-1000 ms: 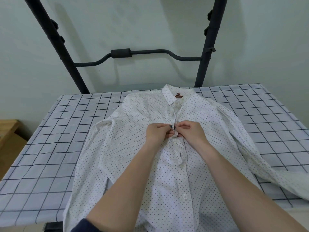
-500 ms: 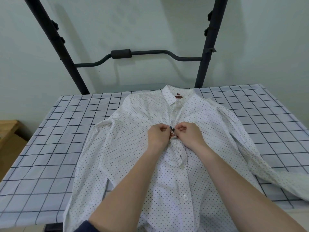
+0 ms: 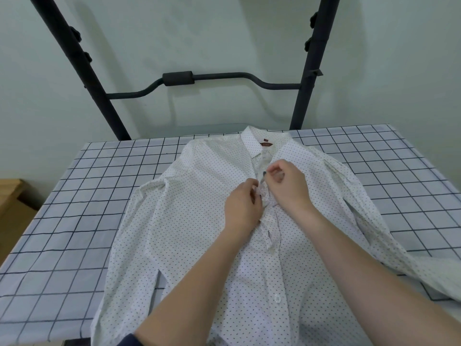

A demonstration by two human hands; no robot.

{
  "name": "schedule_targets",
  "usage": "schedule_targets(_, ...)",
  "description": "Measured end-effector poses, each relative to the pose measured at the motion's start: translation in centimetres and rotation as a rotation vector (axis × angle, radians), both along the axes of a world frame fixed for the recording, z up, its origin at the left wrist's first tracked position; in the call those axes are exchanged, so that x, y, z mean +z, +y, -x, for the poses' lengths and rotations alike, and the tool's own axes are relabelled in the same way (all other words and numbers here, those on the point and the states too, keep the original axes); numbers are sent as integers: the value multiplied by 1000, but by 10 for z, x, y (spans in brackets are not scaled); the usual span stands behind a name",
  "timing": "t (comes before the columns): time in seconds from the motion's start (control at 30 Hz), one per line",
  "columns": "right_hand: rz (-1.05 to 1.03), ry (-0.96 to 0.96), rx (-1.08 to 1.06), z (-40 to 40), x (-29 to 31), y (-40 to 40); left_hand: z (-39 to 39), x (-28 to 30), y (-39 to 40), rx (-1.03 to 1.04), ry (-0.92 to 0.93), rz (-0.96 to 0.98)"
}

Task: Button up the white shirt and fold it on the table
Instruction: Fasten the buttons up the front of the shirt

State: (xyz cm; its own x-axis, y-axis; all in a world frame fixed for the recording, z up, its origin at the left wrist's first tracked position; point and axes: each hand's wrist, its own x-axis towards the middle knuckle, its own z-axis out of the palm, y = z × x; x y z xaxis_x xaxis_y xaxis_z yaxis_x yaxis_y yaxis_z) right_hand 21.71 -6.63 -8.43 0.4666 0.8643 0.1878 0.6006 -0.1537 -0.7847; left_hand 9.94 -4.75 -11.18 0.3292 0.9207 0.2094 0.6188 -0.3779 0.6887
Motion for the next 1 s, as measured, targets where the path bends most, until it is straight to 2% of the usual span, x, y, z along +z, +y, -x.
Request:
schedule_targets(0.07, 14, -205, 92, 1, 6, 9, -2, -2, -1, -30, 59, -76)
schedule_targets(0.13, 113, -401, 163, 3, 5, 19, -4, -4, -1, -61, 124, -108)
schedule_targets(0.2, 226, -494, 122, 2, 2, 24, -4, -6, 0, -88, 170, -110)
schedule_targets(0.27, 312, -509, 54, -4, -2, 24, -4, -6, 3, -97, 148, -89)
schedule_targets(0.33, 314, -429, -3, -13, -8, 21, -4, 0, 8, -65, 77, -43)
schedule_targets(0.43, 261, -119, -110, -24, -14, 20, -6, 9, 23, 3, -12, -103)
schedule_targets(0.53, 250, 139, -171, -30, -12, 21, -16, 18, 44, -25, 34, -135)
schedule_targets(0.67, 289, 155, -115, -37, -15, 21, -24, 16, 65, -34, 233, -12)
schedule_targets(0.73, 272, 165, -107, -40, -17, 19, -24, 12, 70, 11, 264, 16)
schedule_targets(0.9, 227, 195, -135, -40, -20, 22, -24, 10, 76, 97, 158, 180)
schedule_targets(1.0, 153, 180, -134, -35, -21, 24, -25, 10, 74, 105, 120, 215)
